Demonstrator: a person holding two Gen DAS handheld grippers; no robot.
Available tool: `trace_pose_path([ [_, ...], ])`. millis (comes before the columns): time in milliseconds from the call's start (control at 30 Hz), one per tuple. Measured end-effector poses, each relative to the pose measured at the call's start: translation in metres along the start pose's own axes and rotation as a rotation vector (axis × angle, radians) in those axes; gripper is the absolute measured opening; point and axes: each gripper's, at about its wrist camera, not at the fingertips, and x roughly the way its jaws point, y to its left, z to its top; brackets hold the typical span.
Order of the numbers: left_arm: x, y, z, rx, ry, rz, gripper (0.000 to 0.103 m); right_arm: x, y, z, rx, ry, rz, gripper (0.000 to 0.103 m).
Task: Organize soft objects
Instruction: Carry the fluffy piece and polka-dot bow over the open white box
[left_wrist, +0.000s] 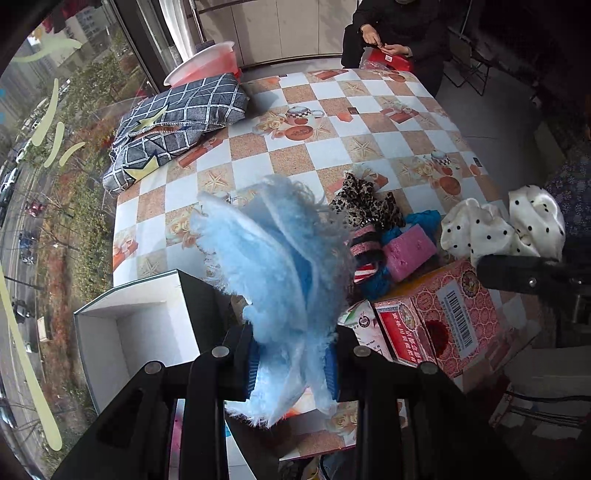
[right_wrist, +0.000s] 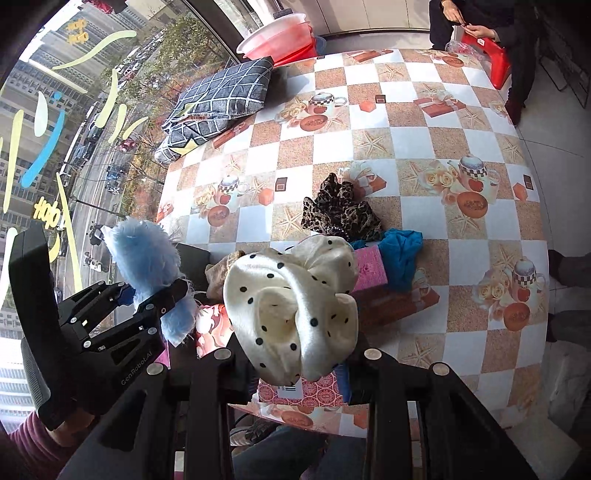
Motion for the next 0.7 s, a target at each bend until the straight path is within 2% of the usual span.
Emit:
trace_pose_path([
  [267,-0.022,0.015,-0.043,-0.024,-0.01,-0.016,0.031,0.014,0.042,-0.027,-0.048,0.05,0.01,0.034],
  [700,-0.047,0.067,-0.094,-0.188,-0.041,0.046,0.031,0.037,0.113,-0.036,-0.203,0.111,0.021,0.034],
])
